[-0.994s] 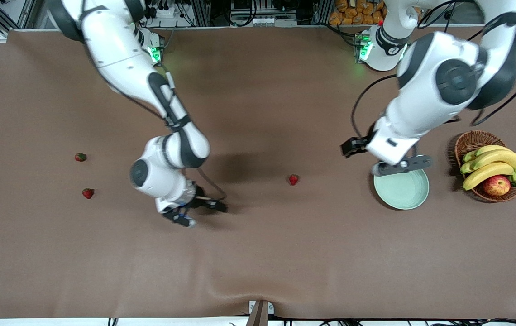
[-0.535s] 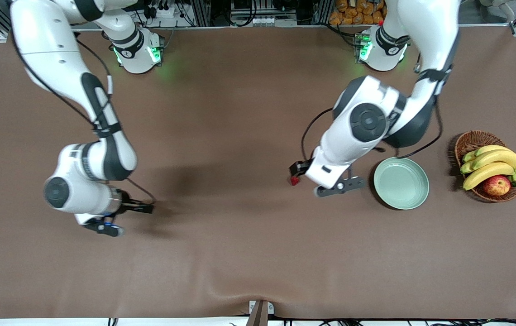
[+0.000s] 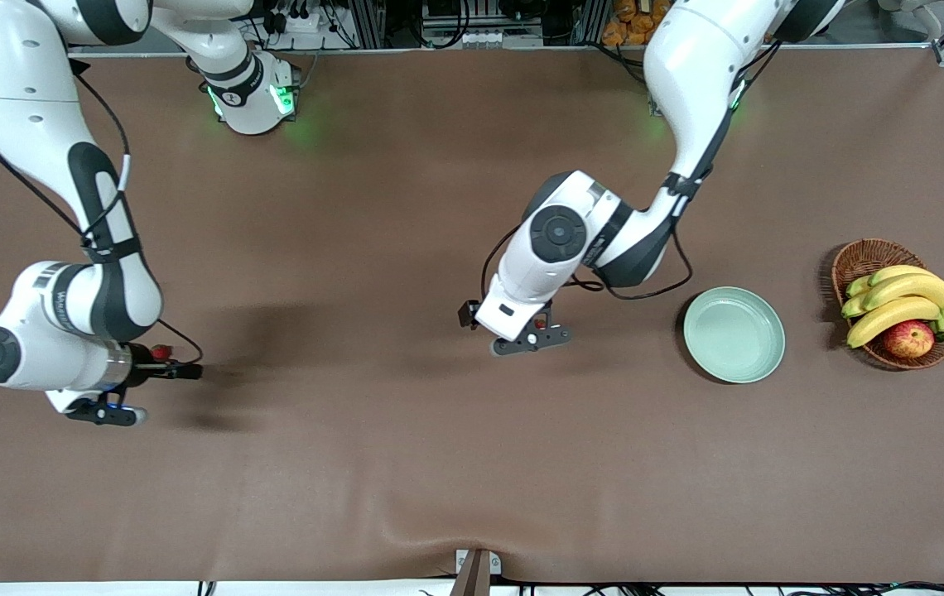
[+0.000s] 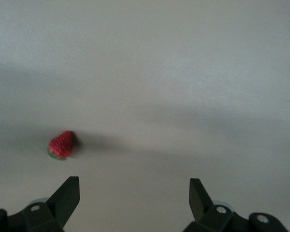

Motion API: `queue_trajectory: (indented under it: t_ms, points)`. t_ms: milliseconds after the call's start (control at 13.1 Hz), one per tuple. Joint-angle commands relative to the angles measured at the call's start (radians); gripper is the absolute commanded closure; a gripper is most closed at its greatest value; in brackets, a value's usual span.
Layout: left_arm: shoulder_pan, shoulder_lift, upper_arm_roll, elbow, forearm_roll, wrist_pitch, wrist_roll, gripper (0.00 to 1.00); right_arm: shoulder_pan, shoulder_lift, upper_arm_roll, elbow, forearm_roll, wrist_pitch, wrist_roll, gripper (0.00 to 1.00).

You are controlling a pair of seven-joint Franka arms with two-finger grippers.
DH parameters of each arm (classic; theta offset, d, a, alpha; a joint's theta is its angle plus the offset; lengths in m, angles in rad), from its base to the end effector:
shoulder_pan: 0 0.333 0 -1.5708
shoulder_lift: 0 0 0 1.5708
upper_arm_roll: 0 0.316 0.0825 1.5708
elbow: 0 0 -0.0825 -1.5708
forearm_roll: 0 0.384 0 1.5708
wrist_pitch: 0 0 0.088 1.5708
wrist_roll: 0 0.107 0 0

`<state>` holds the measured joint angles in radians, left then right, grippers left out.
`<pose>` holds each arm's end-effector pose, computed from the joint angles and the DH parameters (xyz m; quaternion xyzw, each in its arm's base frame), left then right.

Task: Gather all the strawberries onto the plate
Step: 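Return the right gripper to the strawberries while the left gripper reaches the placed one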

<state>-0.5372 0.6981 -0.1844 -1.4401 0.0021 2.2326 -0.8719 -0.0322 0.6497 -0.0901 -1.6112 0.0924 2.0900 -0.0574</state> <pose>0.5671 -0.4637 0.2934 0.9921 0.0984 -0.0040 0.0774 0.6706 -0.0708 0.2348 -0.9951 0.0517 0.0824 0.0176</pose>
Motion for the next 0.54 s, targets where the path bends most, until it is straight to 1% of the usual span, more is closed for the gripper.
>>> queue_trajectory:
  t_ms: [0,76,153,229,306,459]
  points:
    - [0.01,-0.005,0.011,-0.009,0.097,-0.114,0.004,0.0,-0.044,-0.024,0.024,-0.03,-0.059,-0.005,-0.042,0.0]
    - [0.011,-0.003,0.011,-0.017,0.134,-0.163,0.022,0.0,-0.06,-0.022,0.024,-0.036,-0.059,-0.005,-0.062,0.0]
    - [0.022,-0.002,0.011,-0.038,0.157,-0.174,0.049,0.06,-0.077,-0.018,0.026,-0.042,-0.059,-0.005,-0.079,0.0]
    - [0.023,0.003,0.011,-0.054,0.168,-0.174,0.068,0.07,-0.087,-0.015,0.027,-0.049,-0.059,-0.005,-0.088,0.0]
    - [0.023,0.007,0.011,-0.072,0.171,-0.166,0.07,0.1,-0.095,-0.013,0.027,-0.056,-0.059,-0.005,-0.091,0.0]
    - [0.029,0.008,0.011,-0.12,0.177,-0.111,0.071,0.14,-0.097,-0.008,0.027,-0.067,-0.059,-0.002,-0.098,0.0]
